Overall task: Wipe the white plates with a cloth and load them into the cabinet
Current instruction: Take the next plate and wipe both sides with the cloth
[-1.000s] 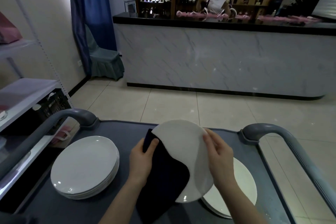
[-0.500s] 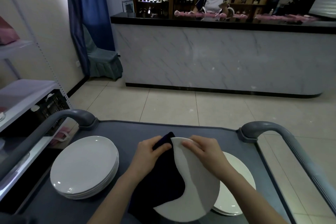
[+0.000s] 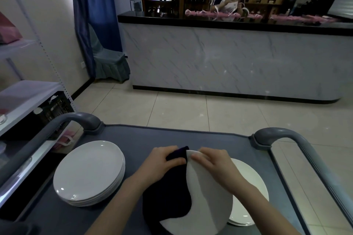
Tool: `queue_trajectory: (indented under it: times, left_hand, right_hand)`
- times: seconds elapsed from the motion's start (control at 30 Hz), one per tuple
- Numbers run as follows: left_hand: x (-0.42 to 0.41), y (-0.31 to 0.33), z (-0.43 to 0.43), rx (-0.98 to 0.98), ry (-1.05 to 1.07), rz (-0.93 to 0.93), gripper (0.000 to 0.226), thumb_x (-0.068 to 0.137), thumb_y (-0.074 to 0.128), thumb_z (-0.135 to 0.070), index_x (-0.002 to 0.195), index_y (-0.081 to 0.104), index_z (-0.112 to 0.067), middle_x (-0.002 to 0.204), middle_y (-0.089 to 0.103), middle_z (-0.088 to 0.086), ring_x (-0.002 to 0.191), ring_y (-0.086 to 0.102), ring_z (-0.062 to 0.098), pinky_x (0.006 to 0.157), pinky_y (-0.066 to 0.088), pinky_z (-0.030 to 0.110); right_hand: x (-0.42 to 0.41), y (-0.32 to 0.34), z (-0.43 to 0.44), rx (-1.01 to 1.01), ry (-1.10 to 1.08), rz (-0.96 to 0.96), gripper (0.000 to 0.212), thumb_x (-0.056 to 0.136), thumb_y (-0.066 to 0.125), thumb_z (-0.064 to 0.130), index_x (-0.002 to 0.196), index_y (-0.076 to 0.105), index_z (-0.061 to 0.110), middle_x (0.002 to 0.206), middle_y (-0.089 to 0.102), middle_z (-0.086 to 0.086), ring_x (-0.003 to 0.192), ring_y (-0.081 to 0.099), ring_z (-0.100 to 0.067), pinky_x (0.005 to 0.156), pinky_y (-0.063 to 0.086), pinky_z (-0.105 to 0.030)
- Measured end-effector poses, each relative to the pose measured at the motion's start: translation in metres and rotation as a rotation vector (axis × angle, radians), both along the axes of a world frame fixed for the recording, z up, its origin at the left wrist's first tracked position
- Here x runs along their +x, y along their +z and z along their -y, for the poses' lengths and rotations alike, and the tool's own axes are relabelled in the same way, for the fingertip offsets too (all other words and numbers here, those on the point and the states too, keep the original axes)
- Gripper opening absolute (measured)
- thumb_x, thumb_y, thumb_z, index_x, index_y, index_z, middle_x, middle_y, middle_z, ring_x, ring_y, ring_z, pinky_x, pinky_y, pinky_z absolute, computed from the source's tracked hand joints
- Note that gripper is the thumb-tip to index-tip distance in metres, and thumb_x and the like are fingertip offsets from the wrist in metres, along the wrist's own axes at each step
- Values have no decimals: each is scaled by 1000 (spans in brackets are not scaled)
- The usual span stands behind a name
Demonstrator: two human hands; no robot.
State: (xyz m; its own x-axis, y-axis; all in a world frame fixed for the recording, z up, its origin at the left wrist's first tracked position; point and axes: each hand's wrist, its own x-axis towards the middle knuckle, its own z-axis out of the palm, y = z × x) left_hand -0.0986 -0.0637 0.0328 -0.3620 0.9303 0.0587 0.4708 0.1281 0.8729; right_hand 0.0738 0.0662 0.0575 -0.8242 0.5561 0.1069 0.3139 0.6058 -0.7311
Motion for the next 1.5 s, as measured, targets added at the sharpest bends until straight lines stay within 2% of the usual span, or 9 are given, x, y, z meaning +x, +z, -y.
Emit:
queue_trajectory:
  times: [0.13, 0.3, 0.5, 0.7, 0.87, 1.0, 1.2, 1.37, 1.5]
  left_hand:
    - [-2, 3, -4, 102, 202, 50, 18, 89, 69, -29, 76, 63, -17, 63, 60, -15, 58, 51, -3, 56, 38, 15]
    - [13, -12, 10, 224, 567, 144, 11, 92, 64, -32, 81, 64, -32, 77, 69, -16, 70, 61, -3, 59, 44, 11]
    - [-8, -12, 14, 112, 226, 55, 9, 88, 69, -35, 84, 62, -39, 79, 68, -18, 71, 61, -3, 62, 42, 10]
    - [-5, -4, -4, 23, -29, -11, 14, 80, 65, -50, 74, 60, -39, 69, 62, -18, 64, 54, -6, 60, 40, 13]
    - [3, -16, 5, 239, 459, 242, 15, 90, 68, -30, 78, 69, -38, 75, 71, -13, 68, 63, -2, 61, 46, 14]
    - [17, -28, 10, 205, 709, 441, 16, 91, 65, -39, 78, 68, -30, 80, 72, -5, 80, 68, 17, 69, 55, 36]
    - [-4, -14, 14, 191, 451, 148, 16, 89, 70, -27, 73, 66, -28, 70, 68, -11, 62, 59, 0, 61, 44, 22]
    - [3, 3, -1, 122, 124, 3, 29, 87, 72, -24, 65, 59, -37, 60, 57, -16, 56, 48, -4, 54, 34, 14]
    - [11, -9, 8, 159, 319, 92, 17, 90, 68, -26, 74, 66, -29, 66, 65, -11, 60, 54, -3, 57, 39, 13]
  right_hand:
    - [3, -2, 0, -97, -168, -169, 31, 94, 59, 40, 66, 63, 25, 64, 59, 6, 60, 48, -5, 58, 36, -17]
    - [6, -18, 12, -307, -517, -349, 36, 96, 57, 38, 73, 63, 11, 70, 59, -8, 56, 43, -3, 55, 36, -19]
    - [11, -9, -6, -159, -284, -206, 39, 95, 61, 37, 65, 48, 14, 56, 42, 10, 53, 36, -3, 52, 31, -19]
    - [-5, 0, -4, -7, 36, 27, 36, 94, 56, 50, 62, 51, 35, 57, 51, 16, 56, 44, -1, 55, 34, -18]
    - [-2, -6, -1, -137, -308, -278, 36, 95, 60, 38, 66, 60, 17, 62, 55, 4, 56, 44, -2, 55, 35, -18]
    - [-5, -28, 20, -419, -620, -401, 44, 97, 54, 39, 67, 49, 7, 56, 42, 9, 56, 38, -9, 54, 33, -22]
    - [5, -3, -7, -245, -255, -216, 4, 88, 66, 44, 88, 63, 40, 76, 72, 18, 66, 63, 3, 56, 43, -10]
    - [-20, 7, -10, -1, 62, 73, 46, 81, 45, 75, 69, 53, 31, 61, 55, 14, 59, 49, -2, 57, 38, -18]
    - [-16, -5, -12, 5, -16, -47, 42, 93, 57, 51, 60, 51, 26, 56, 48, 10, 56, 41, -2, 55, 33, -20]
